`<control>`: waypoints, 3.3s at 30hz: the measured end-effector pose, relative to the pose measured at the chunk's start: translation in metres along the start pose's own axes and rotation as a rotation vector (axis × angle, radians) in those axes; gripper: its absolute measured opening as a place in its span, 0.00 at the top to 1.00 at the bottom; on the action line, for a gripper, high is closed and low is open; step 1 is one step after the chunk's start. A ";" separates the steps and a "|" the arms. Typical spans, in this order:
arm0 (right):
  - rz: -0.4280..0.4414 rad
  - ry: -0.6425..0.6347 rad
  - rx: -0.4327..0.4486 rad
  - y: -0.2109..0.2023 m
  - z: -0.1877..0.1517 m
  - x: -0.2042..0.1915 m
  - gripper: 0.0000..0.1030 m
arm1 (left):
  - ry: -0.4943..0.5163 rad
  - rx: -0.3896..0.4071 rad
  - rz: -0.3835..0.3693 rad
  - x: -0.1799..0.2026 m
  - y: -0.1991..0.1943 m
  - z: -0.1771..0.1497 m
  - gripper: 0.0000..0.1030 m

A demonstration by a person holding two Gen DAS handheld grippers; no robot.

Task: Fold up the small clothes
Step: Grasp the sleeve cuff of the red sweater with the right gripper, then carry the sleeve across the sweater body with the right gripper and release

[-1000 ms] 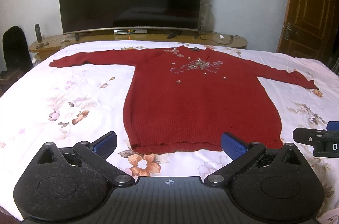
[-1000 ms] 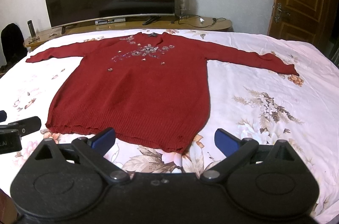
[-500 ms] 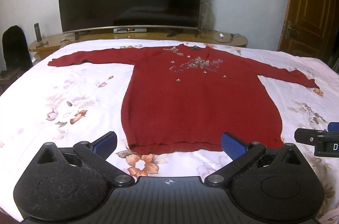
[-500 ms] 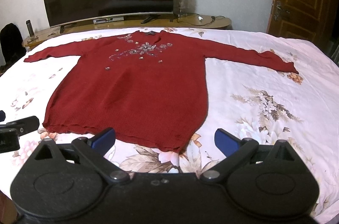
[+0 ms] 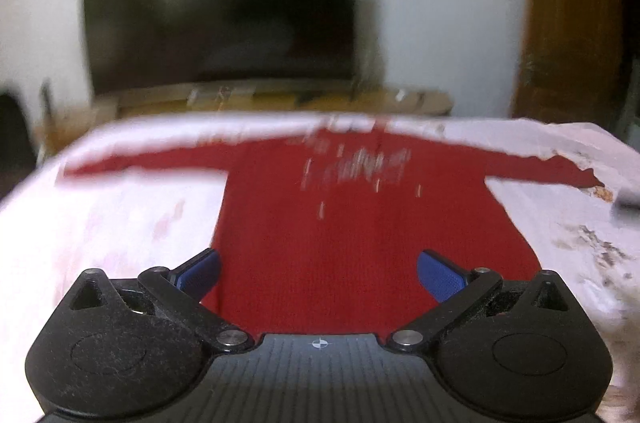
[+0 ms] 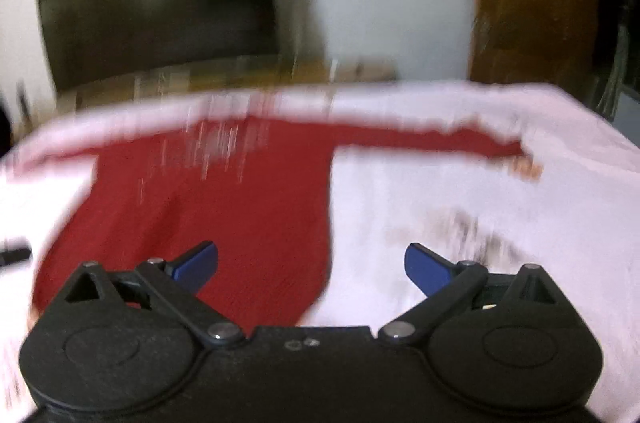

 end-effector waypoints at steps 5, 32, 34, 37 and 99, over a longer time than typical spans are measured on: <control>-0.027 0.170 0.077 0.045 0.051 0.070 0.03 | -0.009 0.027 0.047 -0.016 0.066 0.046 0.00; -0.242 0.802 0.093 0.301 0.039 0.332 0.06 | -0.117 -0.157 0.093 -0.021 0.307 0.054 0.00; -0.234 0.771 0.095 0.308 0.042 0.331 0.06 | -0.113 -0.172 0.094 -0.024 0.313 0.052 0.00; -0.187 0.784 0.109 0.316 0.047 0.335 0.09 | -0.110 -0.188 0.091 -0.027 0.316 0.050 0.00; 0.113 0.178 0.044 0.345 0.152 0.008 0.93 | -0.270 -0.148 0.196 -0.170 0.258 0.012 0.00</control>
Point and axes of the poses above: each gripper's, at about its wrist camera, not at the fingertips, and y roughly the way its jaws point, x to its right, z to its top, the point moved 4 cm from there along y, roughly the way its jaws point
